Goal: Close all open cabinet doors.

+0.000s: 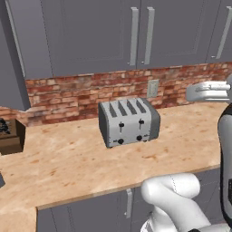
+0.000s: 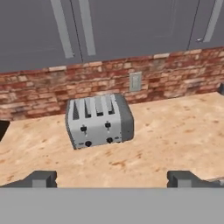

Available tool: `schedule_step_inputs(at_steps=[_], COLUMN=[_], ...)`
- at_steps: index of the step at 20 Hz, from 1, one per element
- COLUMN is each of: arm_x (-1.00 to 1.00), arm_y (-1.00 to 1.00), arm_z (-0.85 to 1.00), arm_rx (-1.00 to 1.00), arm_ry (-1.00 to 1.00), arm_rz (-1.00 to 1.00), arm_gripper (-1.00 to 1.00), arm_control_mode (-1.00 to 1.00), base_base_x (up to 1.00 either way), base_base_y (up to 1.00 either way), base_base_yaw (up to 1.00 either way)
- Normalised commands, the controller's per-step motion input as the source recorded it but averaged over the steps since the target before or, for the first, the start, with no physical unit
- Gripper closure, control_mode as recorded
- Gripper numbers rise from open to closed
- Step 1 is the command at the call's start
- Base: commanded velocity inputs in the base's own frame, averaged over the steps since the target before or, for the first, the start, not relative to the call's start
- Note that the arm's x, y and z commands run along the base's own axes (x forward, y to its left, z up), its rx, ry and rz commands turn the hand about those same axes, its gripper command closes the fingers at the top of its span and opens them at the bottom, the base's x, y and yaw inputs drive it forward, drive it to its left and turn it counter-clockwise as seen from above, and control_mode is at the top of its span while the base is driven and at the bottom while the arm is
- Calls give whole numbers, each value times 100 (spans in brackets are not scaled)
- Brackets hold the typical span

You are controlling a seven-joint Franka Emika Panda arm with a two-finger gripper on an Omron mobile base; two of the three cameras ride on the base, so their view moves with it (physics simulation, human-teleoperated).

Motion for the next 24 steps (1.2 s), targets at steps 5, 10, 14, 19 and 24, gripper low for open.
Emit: schedule_step_inputs(at_steps=[5,10,14,19,24], arm_x=[-29,-3,-3,0,0], arm_y=[17,3,4,1,6], arm_z=[-29,-22,-21,-4,0], arm_rx=[0,-5,-4,-1,-1], arm_ry=[17,10,2,1,1], arm_rz=[7,11,8,6,3], arm_gripper=[-100,-100,-100,-100,-100], arm_control_mode=[-100,-100,-100,-100,100], base_base_x=[0,0,0,0,-4], base_base_y=[0,0,0,0,0], base_base_yaw=[0,0,0,0,1])
